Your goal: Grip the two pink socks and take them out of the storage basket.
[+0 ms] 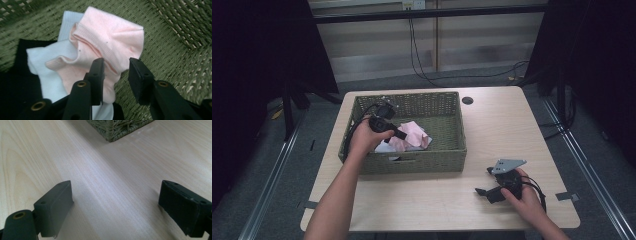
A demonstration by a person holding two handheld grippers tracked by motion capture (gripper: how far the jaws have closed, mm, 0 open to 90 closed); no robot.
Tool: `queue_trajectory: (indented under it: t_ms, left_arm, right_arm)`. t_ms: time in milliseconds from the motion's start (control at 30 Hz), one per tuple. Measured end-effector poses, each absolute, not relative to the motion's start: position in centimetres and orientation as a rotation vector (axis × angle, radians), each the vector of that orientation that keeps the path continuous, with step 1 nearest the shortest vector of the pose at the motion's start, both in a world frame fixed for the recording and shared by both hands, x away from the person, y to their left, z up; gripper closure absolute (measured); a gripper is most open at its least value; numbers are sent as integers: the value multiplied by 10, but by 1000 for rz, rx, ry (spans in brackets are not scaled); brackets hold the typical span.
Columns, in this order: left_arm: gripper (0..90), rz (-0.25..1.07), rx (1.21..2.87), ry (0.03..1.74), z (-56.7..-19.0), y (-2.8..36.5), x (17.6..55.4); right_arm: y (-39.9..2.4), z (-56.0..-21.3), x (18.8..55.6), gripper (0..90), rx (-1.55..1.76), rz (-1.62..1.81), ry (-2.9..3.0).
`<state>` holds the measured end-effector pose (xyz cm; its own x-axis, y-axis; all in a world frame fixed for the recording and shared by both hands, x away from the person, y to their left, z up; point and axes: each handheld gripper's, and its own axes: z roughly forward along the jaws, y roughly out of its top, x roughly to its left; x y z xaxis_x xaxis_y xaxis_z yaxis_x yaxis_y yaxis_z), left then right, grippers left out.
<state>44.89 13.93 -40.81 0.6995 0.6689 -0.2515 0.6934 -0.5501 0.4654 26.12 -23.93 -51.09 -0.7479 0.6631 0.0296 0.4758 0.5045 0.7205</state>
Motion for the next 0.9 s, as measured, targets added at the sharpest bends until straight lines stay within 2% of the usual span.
queue_trajectory:
  t_ms: [67, 133, 167, 200, 333, 667, 900]
  left_arm:
    - [605, -67, 2386, 1078, -412, 135, 451]
    - [626, -45, 2420, 1122, -415, 133, 452]
    - [657, -43, 2424, 1131, -415, 132, 452]
    - [745, -28, 2412, 1131, -414, 133, 453]
    - [887, -29, 2380, 1124, -412, 133, 454]
    - [900, -43, 2398, 1151, -410, 141, 454]
    - [900, 0, 2382, 1199, -402, 163, 455]
  right_arm:
    - [-239, -511, 261, 111, 966, 1080, 2499]
    - [-239, -511, 261, 111, 966, 1080, 2498]
    - [-239, -511, 261, 111, 966, 1080, 2499]
    - [-239, -511, 261, 111, 966, 1081, 2499]
    - [-239, -511, 261, 111, 968, 1081, 2500]
    - [-239, -511, 262, 111, 967, 1082, 2501]
    - [-239, -511, 262, 111, 965, 1082, 2501]
